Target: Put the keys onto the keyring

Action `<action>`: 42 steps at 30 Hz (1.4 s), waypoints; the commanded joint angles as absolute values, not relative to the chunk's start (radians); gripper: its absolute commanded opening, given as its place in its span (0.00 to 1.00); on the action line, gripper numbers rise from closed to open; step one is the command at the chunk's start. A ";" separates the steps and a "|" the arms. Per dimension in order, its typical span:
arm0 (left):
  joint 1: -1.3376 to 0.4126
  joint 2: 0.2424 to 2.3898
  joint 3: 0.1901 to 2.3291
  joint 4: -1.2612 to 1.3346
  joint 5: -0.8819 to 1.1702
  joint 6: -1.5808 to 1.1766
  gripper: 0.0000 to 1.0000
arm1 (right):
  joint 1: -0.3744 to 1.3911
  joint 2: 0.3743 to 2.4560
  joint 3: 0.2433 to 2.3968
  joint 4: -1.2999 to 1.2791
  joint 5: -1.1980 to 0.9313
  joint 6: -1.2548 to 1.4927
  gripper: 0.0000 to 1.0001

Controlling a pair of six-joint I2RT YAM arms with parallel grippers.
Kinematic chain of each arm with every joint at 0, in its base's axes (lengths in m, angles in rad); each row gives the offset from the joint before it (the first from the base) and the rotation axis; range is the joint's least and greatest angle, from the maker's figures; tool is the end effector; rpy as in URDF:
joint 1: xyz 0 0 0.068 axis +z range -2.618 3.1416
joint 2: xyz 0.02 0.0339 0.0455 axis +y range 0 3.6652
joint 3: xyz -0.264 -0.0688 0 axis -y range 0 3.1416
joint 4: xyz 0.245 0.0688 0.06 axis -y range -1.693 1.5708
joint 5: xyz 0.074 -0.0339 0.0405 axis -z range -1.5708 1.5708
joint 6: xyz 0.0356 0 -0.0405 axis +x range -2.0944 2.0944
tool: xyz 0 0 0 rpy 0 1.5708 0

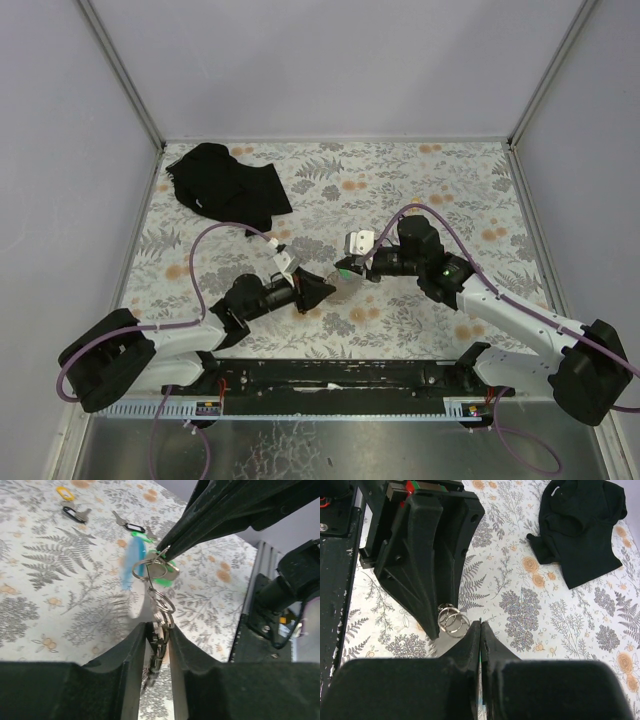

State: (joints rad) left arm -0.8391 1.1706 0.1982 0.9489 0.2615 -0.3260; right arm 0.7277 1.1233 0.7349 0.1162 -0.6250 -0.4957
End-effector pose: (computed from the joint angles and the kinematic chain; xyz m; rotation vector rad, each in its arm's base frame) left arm 0.1355 -0.1647 0.1855 0.6408 1.5845 -1.0971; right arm 0.1760 0.1847 0.2866 -1.3945 1.2196 0.7355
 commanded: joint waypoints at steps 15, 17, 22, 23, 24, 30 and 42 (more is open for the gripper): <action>-0.851 1.042 0.264 0.714 0.165 -0.158 0.00 | 0.732 1.111 0.757 0.144 -0.299 -0.385 0.04; -0.852 1.025 0.281 0.662 0.156 -0.151 0.00 | 0.732 1.115 0.754 0.159 -0.197 -0.358 0.10; -0.853 0.998 0.335 0.516 0.133 -0.147 0.00 | 0.733 1.104 0.735 0.171 -0.176 -0.342 0.24; -0.854 0.995 0.343 0.495 0.131 -0.150 0.00 | 0.732 1.095 0.724 0.179 -0.204 -0.355 0.26; -0.853 0.992 0.353 0.467 0.128 -0.150 0.00 | 0.733 1.086 0.708 0.195 -0.218 -0.355 0.28; -0.853 0.985 0.393 0.382 0.125 -0.152 0.00 | 0.733 1.040 0.644 0.234 -0.451 -0.459 0.33; -0.854 0.986 0.427 0.329 0.147 -0.137 0.00 | 0.735 1.099 0.550 0.455 -0.715 -0.593 0.33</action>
